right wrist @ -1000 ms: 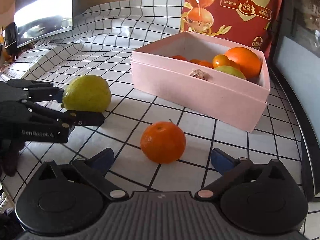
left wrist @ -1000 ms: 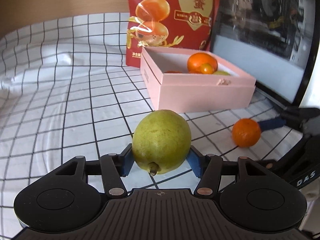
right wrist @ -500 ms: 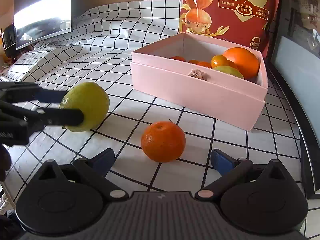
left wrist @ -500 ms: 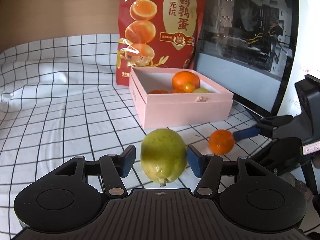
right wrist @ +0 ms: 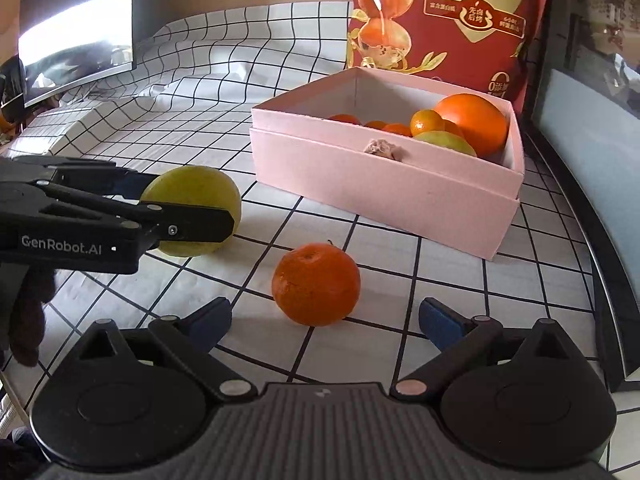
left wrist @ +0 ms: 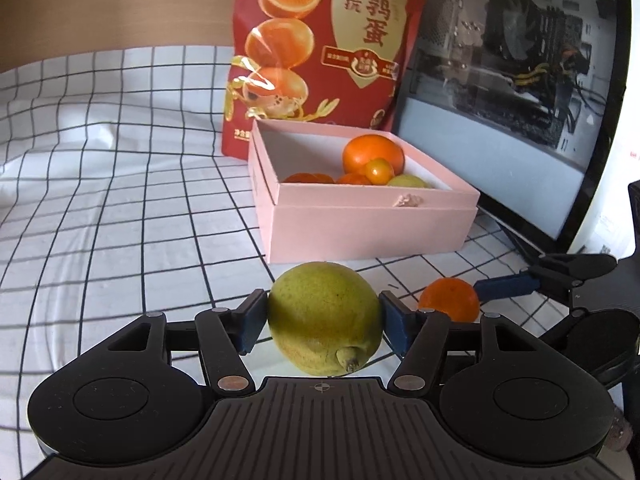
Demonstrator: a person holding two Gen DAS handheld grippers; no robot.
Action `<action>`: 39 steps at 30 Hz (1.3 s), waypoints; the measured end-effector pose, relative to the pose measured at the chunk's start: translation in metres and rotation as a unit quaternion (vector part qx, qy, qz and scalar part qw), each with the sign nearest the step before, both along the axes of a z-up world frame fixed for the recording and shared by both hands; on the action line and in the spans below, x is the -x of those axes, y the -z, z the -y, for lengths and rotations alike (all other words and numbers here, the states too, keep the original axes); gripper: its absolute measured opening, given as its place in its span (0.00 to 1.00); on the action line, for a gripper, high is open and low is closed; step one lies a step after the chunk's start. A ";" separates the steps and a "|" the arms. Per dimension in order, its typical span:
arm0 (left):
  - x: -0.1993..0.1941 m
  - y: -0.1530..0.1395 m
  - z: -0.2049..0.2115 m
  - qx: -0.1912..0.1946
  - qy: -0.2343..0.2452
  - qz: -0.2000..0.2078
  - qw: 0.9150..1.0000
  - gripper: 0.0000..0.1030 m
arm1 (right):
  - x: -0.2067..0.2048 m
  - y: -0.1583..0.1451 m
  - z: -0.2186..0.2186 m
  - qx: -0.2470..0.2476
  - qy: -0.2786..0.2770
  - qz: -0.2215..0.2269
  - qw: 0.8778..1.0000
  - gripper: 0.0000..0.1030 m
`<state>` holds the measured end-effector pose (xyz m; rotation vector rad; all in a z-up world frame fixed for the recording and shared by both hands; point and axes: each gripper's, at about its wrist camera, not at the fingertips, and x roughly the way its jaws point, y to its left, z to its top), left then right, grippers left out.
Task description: Organize fruits
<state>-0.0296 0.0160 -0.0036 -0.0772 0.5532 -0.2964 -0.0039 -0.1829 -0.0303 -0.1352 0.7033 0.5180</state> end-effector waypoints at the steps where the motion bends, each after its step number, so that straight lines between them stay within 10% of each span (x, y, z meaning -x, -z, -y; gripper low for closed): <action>1: 0.002 0.001 -0.002 0.007 -0.003 0.001 1.000 0.64 | 0.000 0.000 0.000 0.000 0.000 0.000 1.000 0.97; 21: 0.021 0.008 -0.017 0.061 -0.031 0.005 0.998 0.64 | 0.013 -0.002 0.038 0.053 0.095 0.050 0.993 0.89; 27: 0.021 0.009 -0.018 0.067 -0.033 0.004 0.997 0.64 | 0.017 -0.007 0.045 -0.033 0.045 -0.004 0.998 0.88; 39: 0.018 0.012 -0.017 0.076 -0.023 -0.007 0.997 0.63 | -0.001 -0.005 -0.006 0.005 0.021 0.016 1.000 0.52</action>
